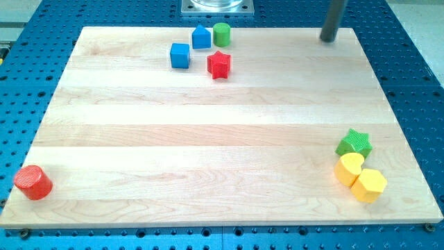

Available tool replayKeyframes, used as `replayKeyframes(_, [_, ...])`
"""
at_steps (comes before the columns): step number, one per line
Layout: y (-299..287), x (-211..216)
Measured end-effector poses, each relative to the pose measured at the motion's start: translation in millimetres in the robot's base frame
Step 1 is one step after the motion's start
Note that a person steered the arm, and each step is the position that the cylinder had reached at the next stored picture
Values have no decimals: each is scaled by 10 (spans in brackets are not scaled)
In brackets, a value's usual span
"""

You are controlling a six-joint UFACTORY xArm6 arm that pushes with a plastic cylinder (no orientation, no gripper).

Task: Push the red star into the red circle

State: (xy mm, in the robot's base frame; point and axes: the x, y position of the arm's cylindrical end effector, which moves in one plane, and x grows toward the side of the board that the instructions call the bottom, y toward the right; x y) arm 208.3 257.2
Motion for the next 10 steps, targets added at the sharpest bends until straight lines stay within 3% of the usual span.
replayKeyframes(1, [-75, 95])
replayKeyframes(3, [-2434, 907])
replayKeyframes(4, [-3282, 1592])
replayKeyframes(5, [-3257, 1950])
replayKeyframes(8, [-4388, 3219])
replayKeyframes(9, [-4102, 2848])
replayKeyframes(10, [-4463, 2705])
